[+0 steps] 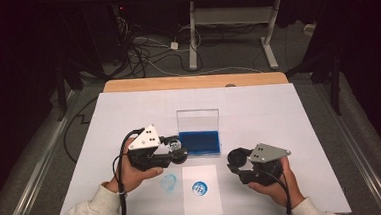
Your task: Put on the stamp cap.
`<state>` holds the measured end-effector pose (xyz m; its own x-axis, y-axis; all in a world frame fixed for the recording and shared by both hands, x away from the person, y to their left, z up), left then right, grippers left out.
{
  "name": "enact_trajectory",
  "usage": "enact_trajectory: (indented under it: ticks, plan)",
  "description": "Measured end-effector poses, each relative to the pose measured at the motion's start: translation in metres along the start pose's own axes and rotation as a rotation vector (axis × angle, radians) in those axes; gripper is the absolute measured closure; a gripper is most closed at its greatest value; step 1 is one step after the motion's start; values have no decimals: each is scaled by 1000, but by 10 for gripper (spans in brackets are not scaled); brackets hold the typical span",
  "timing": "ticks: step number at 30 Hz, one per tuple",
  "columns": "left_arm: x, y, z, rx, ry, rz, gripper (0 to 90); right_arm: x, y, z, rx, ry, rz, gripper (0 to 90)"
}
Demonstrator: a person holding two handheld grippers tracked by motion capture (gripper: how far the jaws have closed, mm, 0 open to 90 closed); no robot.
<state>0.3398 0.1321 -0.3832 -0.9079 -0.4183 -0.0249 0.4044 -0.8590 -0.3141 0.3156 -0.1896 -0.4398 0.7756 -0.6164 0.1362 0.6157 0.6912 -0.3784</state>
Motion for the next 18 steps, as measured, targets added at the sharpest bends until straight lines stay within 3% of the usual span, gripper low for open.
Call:
enact_trajectory:
  ticks: [9,18]
  plan:
    - [5,16,9,14,7,-30,547,-13,28,11,25,30,76,384]
    - [9,27,20,67,-3,-65,547,-24,49,22,58,59,137,384]
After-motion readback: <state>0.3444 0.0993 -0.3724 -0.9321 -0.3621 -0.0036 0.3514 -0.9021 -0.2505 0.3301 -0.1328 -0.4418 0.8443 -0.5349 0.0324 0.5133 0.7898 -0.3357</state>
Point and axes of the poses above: each handheld gripper's, and its own axes: y roughly forward along the jaws, z roughly out of its top, x roughly to its right, the point moved 1 cm from there along y, roughly forward along the jaws, and after that the axes turned 12 degrees about x, right-handed, at the moved point
